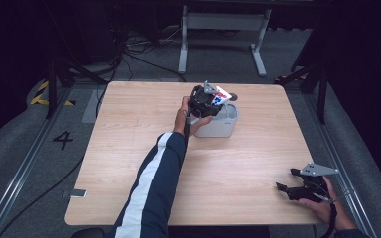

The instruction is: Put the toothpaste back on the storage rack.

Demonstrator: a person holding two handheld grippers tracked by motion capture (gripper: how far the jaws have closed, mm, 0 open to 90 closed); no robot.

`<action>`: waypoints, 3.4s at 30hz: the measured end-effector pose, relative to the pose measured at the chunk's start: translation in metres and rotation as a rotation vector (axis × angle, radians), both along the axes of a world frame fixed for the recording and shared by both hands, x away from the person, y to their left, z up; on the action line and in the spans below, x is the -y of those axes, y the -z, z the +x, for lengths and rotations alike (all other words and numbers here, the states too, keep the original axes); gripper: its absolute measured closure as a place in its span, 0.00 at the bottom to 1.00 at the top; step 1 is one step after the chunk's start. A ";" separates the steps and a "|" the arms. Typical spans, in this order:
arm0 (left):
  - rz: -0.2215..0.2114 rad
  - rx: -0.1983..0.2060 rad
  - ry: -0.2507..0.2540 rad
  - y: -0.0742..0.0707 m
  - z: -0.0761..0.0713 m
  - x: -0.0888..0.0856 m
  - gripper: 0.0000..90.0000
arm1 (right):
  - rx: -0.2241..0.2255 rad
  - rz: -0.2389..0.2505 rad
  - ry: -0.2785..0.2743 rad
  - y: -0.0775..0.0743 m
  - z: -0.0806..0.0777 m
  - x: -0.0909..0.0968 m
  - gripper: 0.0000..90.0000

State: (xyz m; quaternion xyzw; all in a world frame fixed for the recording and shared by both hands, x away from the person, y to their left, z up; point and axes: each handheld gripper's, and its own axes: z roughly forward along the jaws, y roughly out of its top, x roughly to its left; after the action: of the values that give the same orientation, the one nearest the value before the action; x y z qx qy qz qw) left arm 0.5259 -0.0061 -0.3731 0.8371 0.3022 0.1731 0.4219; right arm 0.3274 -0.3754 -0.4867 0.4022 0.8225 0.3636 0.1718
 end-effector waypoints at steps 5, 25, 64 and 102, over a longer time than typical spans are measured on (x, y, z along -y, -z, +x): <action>0.033 -0.002 0.009 -0.002 0.000 -0.001 0.66 | 0.000 0.000 0.000 0.000 0.000 0.000 0.16; 0.124 -0.018 0.031 0.014 0.001 0.005 0.64 | 0.002 -0.001 -0.001 0.000 0.000 0.000 0.17; 0.123 0.035 0.013 -0.001 -0.024 -0.015 0.35 | 0.000 -0.001 0.001 0.000 0.000 0.000 0.16; 0.330 0.076 0.010 0.006 -0.092 -0.083 0.28 | 0.002 -0.003 0.004 0.000 0.000 0.000 0.16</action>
State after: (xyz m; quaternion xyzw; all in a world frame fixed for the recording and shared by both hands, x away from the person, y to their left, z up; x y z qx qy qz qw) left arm 0.4335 0.0771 -0.3793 0.8894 0.2492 0.2499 0.2906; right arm 0.3273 -0.3749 -0.4868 0.4032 0.8221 0.3625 0.1739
